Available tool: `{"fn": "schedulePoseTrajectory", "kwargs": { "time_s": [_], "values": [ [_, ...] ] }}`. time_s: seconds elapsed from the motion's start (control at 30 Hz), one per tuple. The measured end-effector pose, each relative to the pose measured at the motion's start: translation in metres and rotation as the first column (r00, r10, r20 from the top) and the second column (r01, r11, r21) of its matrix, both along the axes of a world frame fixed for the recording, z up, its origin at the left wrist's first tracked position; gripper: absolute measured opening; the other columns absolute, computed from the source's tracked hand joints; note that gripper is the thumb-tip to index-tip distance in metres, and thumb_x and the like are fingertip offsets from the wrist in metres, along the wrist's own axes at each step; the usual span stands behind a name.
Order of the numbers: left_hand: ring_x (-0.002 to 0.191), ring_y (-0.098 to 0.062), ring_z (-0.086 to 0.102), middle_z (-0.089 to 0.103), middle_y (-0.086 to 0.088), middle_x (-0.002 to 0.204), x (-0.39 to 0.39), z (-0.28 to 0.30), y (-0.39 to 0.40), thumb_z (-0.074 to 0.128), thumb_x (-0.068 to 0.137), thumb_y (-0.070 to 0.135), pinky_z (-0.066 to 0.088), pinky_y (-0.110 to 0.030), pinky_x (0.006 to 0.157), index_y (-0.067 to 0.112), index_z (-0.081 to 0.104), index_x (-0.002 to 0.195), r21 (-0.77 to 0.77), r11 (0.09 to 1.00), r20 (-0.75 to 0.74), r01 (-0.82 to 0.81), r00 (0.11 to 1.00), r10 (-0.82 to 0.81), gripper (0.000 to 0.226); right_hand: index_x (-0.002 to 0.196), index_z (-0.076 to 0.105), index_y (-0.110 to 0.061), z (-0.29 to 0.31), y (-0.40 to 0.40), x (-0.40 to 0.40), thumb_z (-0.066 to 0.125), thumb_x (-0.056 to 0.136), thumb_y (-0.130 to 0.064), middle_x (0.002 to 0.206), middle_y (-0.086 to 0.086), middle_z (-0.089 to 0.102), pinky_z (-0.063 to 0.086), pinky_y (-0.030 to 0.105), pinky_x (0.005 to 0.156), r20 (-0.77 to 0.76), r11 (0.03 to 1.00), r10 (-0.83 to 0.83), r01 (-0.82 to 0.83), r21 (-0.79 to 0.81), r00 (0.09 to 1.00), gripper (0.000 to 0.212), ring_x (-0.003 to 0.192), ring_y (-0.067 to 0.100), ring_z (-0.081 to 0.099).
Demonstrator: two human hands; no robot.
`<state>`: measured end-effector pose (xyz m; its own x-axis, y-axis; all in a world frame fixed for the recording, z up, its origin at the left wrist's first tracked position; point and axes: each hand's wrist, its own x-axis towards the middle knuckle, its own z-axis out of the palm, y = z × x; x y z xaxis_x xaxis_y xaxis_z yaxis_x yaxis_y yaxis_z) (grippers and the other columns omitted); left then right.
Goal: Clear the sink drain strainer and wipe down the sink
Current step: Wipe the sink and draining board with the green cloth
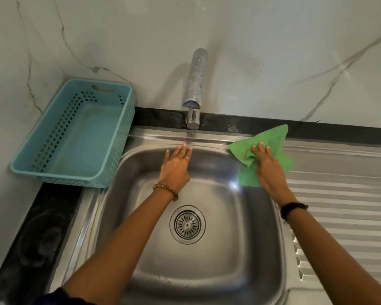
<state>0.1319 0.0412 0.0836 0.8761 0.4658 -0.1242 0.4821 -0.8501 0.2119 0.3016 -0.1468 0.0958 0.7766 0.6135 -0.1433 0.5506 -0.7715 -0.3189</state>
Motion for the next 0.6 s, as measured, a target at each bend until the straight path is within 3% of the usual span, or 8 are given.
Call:
{"fn": "schedulePoseTrajectory", "kwargs": {
  "time_s": [0.13, 0.27, 0.5, 0.6],
  "values": [
    [0.145, -0.020, 0.014, 0.014, -0.006, 0.157, 0.005, 0.009, 0.004, 0.048, 0.083, 0.004, 0.010, -0.047, 0.117, 0.015, 0.014, 0.147, -0.013, 1.000, -0.056, 0.012, 0.998, -0.013, 0.073, 0.148, 0.020, -0.007, -0.003, 0.024, -0.018, 0.032, 0.086, 0.012, 0.158, 0.016, 0.010, 0.026, 0.051, 0.113, 0.081, 0.994, 0.056, -0.048, -0.095, 0.995, 0.066, 0.146, 0.031, 0.013],
    [0.145, -0.023, 0.015, 0.013, -0.009, 0.157, 0.010, 0.011, 0.000, 0.051, 0.084, 0.008, 0.012, -0.049, 0.117, 0.014, 0.013, 0.147, 0.020, 1.000, -0.121, -0.001, 0.993, 0.003, 0.073, 0.150, 0.009, -0.008, -0.008, 0.028, -0.023, 0.034, 0.087, 0.012, 0.158, 0.018, 0.006, 0.013, 0.048, 0.117, 0.147, 0.977, 0.166, -0.142, -0.161, 0.975, 0.071, 0.146, 0.034, 0.009],
    [0.139, -0.031, 0.027, 0.022, -0.015, 0.153, 0.022, 0.026, -0.022, 0.047, 0.088, 0.013, 0.022, -0.048, 0.115, 0.007, 0.024, 0.144, -0.004, 0.992, -0.171, -0.125, 0.978, 0.123, 0.060, 0.150, 0.009, -0.019, 0.001, 0.005, 0.003, 0.032, 0.087, 0.015, 0.160, 0.006, 0.000, 0.006, 0.043, 0.119, 0.042, 0.883, 0.445, -0.430, -0.186, 0.895, 0.076, 0.148, 0.025, 0.005],
    [0.133, -0.031, 0.036, 0.033, -0.016, 0.147, 0.041, 0.029, -0.054, 0.046, 0.090, 0.013, 0.028, -0.042, 0.112, 0.008, 0.033, 0.140, -0.036, 0.994, -0.104, -0.105, 0.990, 0.100, 0.052, 0.150, 0.013, -0.018, 0.003, -0.025, 0.026, 0.032, 0.089, 0.012, 0.160, 0.006, 0.003, 0.008, 0.042, 0.119, 0.009, 0.913, 0.390, -0.385, -0.130, 0.921, 0.071, 0.148, 0.025, 0.006]
  ]
}}
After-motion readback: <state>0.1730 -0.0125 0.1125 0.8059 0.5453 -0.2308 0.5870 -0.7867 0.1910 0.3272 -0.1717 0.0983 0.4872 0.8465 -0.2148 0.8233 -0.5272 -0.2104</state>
